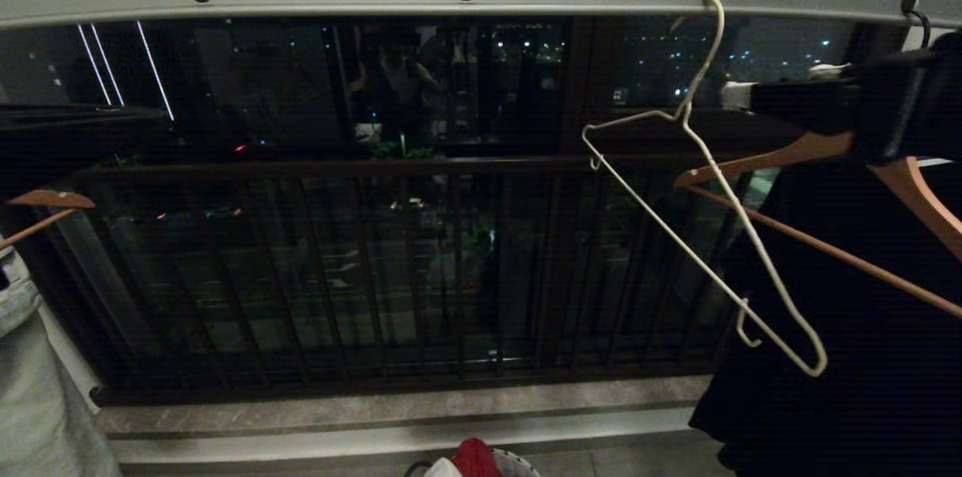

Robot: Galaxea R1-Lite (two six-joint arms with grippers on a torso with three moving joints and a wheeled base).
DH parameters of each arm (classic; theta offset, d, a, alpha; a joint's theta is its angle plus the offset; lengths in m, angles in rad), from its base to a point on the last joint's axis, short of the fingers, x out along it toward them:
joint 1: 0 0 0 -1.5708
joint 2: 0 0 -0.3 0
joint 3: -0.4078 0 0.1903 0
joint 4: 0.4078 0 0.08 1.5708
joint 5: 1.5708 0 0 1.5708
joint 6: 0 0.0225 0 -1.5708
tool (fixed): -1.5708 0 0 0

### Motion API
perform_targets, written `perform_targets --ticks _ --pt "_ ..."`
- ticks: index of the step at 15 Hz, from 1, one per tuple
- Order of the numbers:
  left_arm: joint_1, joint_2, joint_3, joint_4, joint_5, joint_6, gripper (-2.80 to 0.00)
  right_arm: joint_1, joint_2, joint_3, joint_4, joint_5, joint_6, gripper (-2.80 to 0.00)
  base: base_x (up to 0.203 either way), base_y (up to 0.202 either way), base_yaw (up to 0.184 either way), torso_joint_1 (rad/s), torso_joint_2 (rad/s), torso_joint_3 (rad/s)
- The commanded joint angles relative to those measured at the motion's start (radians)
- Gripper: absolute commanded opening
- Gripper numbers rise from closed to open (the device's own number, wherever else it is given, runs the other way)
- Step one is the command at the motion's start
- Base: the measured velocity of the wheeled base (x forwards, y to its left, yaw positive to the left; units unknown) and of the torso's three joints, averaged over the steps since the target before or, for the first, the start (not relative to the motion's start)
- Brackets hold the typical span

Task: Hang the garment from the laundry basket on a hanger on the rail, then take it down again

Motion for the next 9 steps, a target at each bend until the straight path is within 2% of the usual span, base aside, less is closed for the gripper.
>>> perform_targets --ticks 1,4,7,9 --pt "0.000 -0.004 0.021 0.001 0.003 0.012 -2.80 -0.003 -0.148 0.007 0.080 0.019 0.000 -2.80 0.000 0.000 0.000 0.000 0.00 0.000" --pt "0.013 -0.047 0.027 0.001 0.002 0.012 -2.80 -0.005 -0.191 0.013 0.103 0.020 -0.004 -2.80 0.000 0.000 0.000 0.000 0.00 0.000" --pt "0.019 -0.073 0.051 -0.001 -0.003 0.006 -2.80 -0.052 -0.265 0.051 0.127 0.018 -0.003 -2.80 0.000 0.000 0.000 0.000 0.00 0.000" --pt "0.100 -0.130 0.151 -0.007 -0.008 -0.008 -2.80 -0.068 -0.368 0.101 0.135 0.013 0.000 -2.80 0.000 0.000 0.000 0.000 0.00 0.000"
